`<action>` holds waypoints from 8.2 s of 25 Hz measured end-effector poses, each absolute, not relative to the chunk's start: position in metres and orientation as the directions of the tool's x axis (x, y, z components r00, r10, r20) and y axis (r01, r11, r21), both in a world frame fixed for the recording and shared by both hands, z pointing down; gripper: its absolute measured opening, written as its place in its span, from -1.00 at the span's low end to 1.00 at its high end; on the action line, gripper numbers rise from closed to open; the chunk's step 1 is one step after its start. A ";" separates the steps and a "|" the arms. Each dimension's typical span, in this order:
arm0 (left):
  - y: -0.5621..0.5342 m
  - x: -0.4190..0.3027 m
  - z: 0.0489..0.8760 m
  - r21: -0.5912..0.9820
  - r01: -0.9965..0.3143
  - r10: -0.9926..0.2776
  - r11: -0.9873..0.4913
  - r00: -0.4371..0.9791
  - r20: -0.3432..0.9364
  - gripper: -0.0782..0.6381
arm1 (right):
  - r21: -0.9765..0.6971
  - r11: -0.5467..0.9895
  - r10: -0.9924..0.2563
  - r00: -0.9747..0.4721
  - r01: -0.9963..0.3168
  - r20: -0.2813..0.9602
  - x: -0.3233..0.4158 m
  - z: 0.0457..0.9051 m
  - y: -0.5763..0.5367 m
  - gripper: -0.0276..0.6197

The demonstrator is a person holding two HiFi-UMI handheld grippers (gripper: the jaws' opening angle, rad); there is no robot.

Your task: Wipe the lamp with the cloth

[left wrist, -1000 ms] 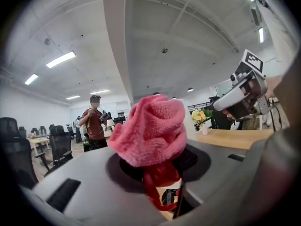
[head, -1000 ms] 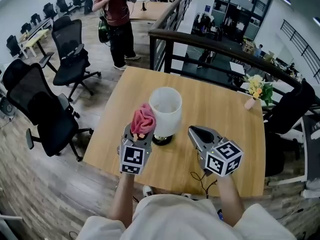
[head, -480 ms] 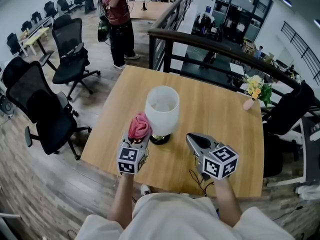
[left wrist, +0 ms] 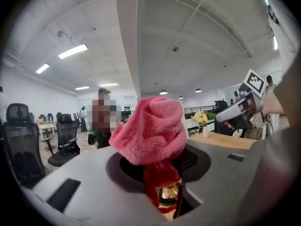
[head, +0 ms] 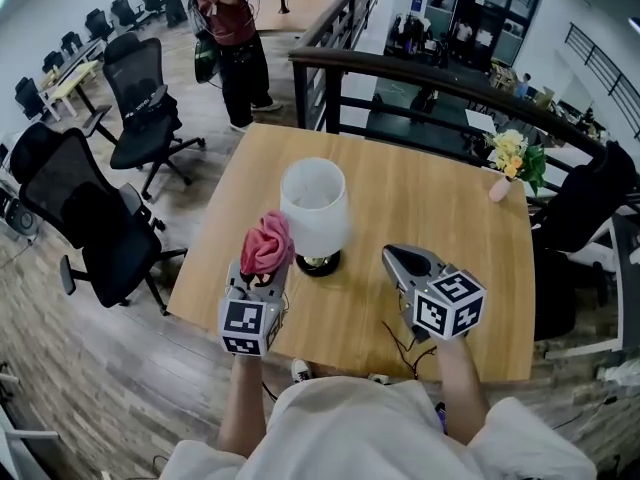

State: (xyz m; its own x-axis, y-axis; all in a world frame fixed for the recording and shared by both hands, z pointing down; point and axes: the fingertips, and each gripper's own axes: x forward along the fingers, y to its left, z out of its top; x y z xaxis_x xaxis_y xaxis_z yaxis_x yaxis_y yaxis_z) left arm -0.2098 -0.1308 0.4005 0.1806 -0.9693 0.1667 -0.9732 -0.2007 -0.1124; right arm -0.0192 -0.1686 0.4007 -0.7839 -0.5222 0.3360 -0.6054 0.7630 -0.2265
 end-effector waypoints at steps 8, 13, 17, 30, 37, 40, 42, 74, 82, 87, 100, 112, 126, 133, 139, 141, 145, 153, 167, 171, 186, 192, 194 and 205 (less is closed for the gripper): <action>-0.152 -0.160 0.325 -0.255 -0.943 -0.977 -0.214 0.210 0.040 -0.28 | -0.177 0.814 -0.490 -0.817 -0.554 0.303 0.000 0.373 -0.178 -0.90; -0.156 -0.151 0.341 -0.288 -0.936 -0.980 -0.201 0.189 0.070 -0.28 | -0.175 0.830 -0.467 -0.832 -0.529 0.300 -0.003 0.375 -0.177 -0.90; -0.153 -0.147 0.365 -0.296 -0.932 -0.975 -0.210 0.179 0.131 -0.28 | -0.149 0.841 -0.453 -0.828 -0.520 0.331 -0.002 0.389 -0.177 -0.90; -0.135 -0.128 0.444 -0.210 -0.935 -0.924 -0.286 0.211 0.318 -0.28 | -0.140 0.859 -0.420 -0.834 -0.493 0.358 -0.017 0.395 -0.162 -0.90; -0.141 -0.117 0.363 -0.281 -0.914 -0.954 -0.292 0.256 0.159 -0.28 | -0.141 0.855 -0.427 -0.833 -0.498 0.353 -0.021 0.392 -0.165 -0.90; -0.150 -0.114 0.335 -0.322 -0.901 -0.956 -0.290 0.257 0.142 -0.28 | -0.140 0.853 -0.432 -0.830 -0.503 0.353 -0.021 0.393 -0.166 -0.90; -0.160 -0.110 0.324 -0.346 -0.893 -0.957 -0.288 0.258 0.130 -0.28 | -0.135 0.851 -0.437 -0.827 -0.507 0.355 -0.019 0.393 -0.167 -0.90; -0.168 -0.090 0.478 -0.324 -0.902 -0.824 -0.286 0.059 0.563 -0.28 | -0.226 0.883 -0.325 -0.883 -0.411 0.338 0.010 0.427 -0.183 -0.90; -0.173 -0.073 0.459 -0.409 -0.858 -0.824 -0.309 0.027 0.567 -0.28 | -0.271 0.880 -0.298 -0.898 -0.390 0.325 0.025 0.435 -0.190 -0.90; -0.185 -0.070 0.404 -0.547 -0.806 -0.890 -0.227 -0.056 0.452 -0.27 | -0.273 0.876 -0.323 -0.904 -0.397 0.279 0.029 0.425 -0.200 -0.90; -0.211 -0.078 0.387 -0.691 -0.698 -0.848 -0.188 -0.239 0.473 -0.28 | -0.236 0.889 -0.333 -0.908 -0.392 0.253 0.027 0.413 -0.219 -0.90; -0.190 -0.075 0.458 -0.640 -0.719 -0.783 -0.271 -0.221 0.581 -0.28 | -0.171 0.906 -0.329 -0.898 -0.388 0.294 0.029 0.419 -0.219 -0.90; -0.145 -0.078 0.418 -0.242 -0.959 -0.906 -0.145 0.031 0.422 -0.28 | 0.362 0.915 -0.277 -0.930 -0.179 0.242 -0.026 0.344 -0.235 -0.81; -0.122 -0.105 0.394 -0.215 -0.971 -0.941 -0.105 0.027 0.337 -0.28 | 0.528 0.842 -0.067 -0.948 0.114 0.312 -0.067 0.318 -0.209 -0.59; -0.109 -0.136 0.377 -0.177 -0.981 -0.959 -0.077 0.024 0.284 -0.28 | 0.611 0.694 0.065 -0.878 0.382 0.475 -0.108 0.321 -0.184 -0.59; -0.105 -0.144 0.375 -0.170 -0.983 -0.961 -0.071 0.021 0.277 -0.28 | 0.611 0.638 0.064 -0.822 0.470 0.565 -0.117 0.331 -0.183 -0.59; -0.096 -0.155 0.372 -0.162 -0.984 -0.963 -0.067 0.022 0.267 -0.28 | 0.551 0.575 0.040 -0.694 0.604 0.719 -0.128 0.344 -0.181 -0.59; -0.088 -0.170 0.375 -0.159 -0.985 -0.966 -0.072 0.030 0.256 -0.28 | 0.476 0.497 -0.002 -0.547 0.726 0.837 -0.130 0.362 -0.176 -0.67; -0.096 -0.210 0.373 -0.136 -0.980 -0.968 -0.143 0.110 0.224 -0.28 | 0.261 0.731 0.065 -0.445 0.631 0.893 -0.159 0.352 -0.157 -0.78; -0.097 -0.234 0.370 -0.141 -0.977 -0.970 -0.159 0.128 0.209 -0.28 | 0.237 0.778 0.042 -0.425 0.582 0.904 -0.174 0.351 -0.154 -0.79; -0.097 -0.298 0.373 -0.116 -0.966 -0.959 -0.231 0.207 0.193 -0.28 | 0.012 0.987 0.052 -0.386 0.163 0.921 -0.224 0.350 -0.125 -0.79; -0.098 -0.315 0.376 -0.092 -0.965 -0.957 -0.244 0.223 0.187 -0.28 | -0.061 0.990 0.004 -0.408 -0.126 0.913 -0.229 0.351 -0.135 -0.81; -0.099 -0.315 0.376 -0.093 -0.963 -0.954 -0.252 0.231 0.188 -0.28 | -0.065 0.987 -0.002 -0.416 -0.147 0.910 -0.232 0.351 -0.130 -0.80; -0.096 -0.296 0.390 -0.061 -0.965 -0.951 -0.256 0.239 0.196 -0.28 | 0.081 0.995 -0.099 -0.435 -0.059 0.895 -0.214 0.354 -0.110 -0.70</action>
State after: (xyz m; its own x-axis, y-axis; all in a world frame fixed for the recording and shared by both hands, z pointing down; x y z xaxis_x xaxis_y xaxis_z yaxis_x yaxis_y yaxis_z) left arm -0.2962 -0.0959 0.3899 0.2394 -0.9509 0.1961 -0.9649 -0.2555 -0.0613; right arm -0.2136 -0.1096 0.3544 -0.4346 -0.0988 0.8952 -0.0589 0.9950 0.0812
